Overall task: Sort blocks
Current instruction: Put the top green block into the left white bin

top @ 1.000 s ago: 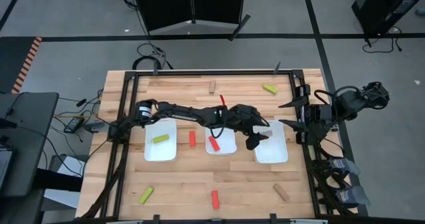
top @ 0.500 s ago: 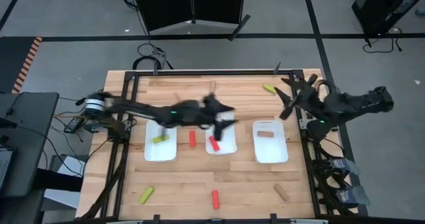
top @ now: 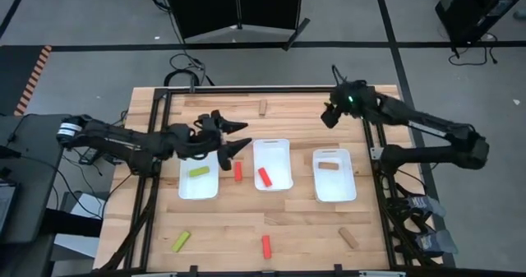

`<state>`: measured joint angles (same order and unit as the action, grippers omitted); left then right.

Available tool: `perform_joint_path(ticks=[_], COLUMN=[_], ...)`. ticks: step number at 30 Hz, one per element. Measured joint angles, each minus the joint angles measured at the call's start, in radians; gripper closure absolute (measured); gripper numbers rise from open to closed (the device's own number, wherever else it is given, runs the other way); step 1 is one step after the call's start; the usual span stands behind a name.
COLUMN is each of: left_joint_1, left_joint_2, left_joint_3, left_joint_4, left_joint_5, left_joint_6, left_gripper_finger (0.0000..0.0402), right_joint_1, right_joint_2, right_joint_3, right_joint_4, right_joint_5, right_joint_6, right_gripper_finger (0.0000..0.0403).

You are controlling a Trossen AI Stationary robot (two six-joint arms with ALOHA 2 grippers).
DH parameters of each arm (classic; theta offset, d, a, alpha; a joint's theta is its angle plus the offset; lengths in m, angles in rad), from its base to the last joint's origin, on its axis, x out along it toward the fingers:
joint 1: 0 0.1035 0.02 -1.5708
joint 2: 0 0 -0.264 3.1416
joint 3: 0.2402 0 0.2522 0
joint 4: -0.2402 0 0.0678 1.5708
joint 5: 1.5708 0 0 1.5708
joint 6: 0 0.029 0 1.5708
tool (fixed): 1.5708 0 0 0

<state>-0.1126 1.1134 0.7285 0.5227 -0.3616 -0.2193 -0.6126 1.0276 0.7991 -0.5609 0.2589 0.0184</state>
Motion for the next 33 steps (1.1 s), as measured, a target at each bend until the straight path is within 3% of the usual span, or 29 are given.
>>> perform_joint_path(ticks=[5,10,22,33], left_joint_1=[-0.009,-0.009,-0.026,-0.074], left_joint_2=[-0.036,-0.042,-0.042,-0.076], left_joint_3=[0.002,0.001,0.002,0.002], left_joint_4=[-0.033,-0.030,-0.032,-0.050], left_joint_5=[-0.008,-0.008,-0.007,-0.002], left_joint_6=[0.006,0.006,0.006,0.003], left_gripper_finger=[0.0129,0.0129,0.0129,0.0129], right_joint_1=[-0.212,-0.323,-0.365,-0.417], right_joint_2=[0.148,0.296,0.596,0.711], right_joint_3=[0.000,0.013,0.156,0.165], right_joint_4=[-0.026,-0.045,-0.084,-0.120], right_joint_5=[-0.136,-0.206,-0.203,-0.184], right_joint_6=[-0.127,-0.215,-0.263,-0.308], right_gripper_finger=[0.0170,0.0159,0.0147,0.0156])
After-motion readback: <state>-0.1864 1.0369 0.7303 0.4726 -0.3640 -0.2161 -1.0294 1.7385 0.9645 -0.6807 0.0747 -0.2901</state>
